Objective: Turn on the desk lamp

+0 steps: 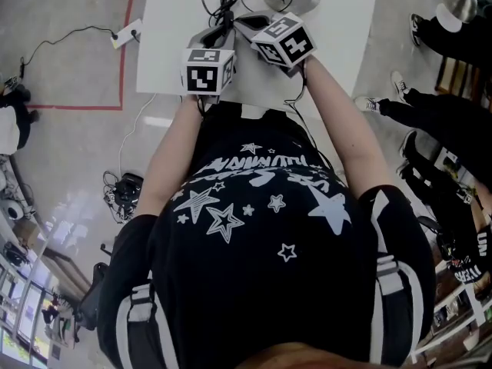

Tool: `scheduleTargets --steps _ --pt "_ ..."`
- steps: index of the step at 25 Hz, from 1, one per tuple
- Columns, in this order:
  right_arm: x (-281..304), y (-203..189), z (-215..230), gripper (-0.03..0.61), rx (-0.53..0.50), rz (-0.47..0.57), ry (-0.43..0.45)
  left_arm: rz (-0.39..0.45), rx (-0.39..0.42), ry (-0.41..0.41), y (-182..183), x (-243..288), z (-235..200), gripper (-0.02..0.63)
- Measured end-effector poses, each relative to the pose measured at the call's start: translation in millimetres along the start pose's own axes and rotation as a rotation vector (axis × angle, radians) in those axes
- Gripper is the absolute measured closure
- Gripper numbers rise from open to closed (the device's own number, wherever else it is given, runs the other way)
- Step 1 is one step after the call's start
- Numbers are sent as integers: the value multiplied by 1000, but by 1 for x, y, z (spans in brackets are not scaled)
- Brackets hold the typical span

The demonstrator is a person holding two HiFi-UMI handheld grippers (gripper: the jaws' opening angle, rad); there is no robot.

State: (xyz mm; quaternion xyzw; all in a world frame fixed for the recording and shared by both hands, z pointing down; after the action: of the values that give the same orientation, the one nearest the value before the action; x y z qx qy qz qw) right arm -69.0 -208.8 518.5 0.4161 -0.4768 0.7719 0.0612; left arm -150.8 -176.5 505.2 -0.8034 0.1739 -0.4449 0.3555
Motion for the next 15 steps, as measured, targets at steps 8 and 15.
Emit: scheduleTargets --steps 8,15 --pt "2 2 0 574 4 -1 0 -35 40 -23 4 0 -1 531" --pt "0 7 -2 574 20 -4 -6 -30 31 -40 8 -4 -1 532"
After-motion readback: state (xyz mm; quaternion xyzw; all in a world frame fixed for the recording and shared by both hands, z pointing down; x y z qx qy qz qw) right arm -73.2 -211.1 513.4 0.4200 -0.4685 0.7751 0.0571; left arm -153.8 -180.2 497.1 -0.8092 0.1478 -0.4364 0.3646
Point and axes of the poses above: the fingertips, and each gripper's own axes: x forward along the fingers, z to its right, y out of its top, the point moved 6 cm from there along -x, backward along the fingers, and after that the axes turned 7 degrees about -y, right-handed, at the moved point
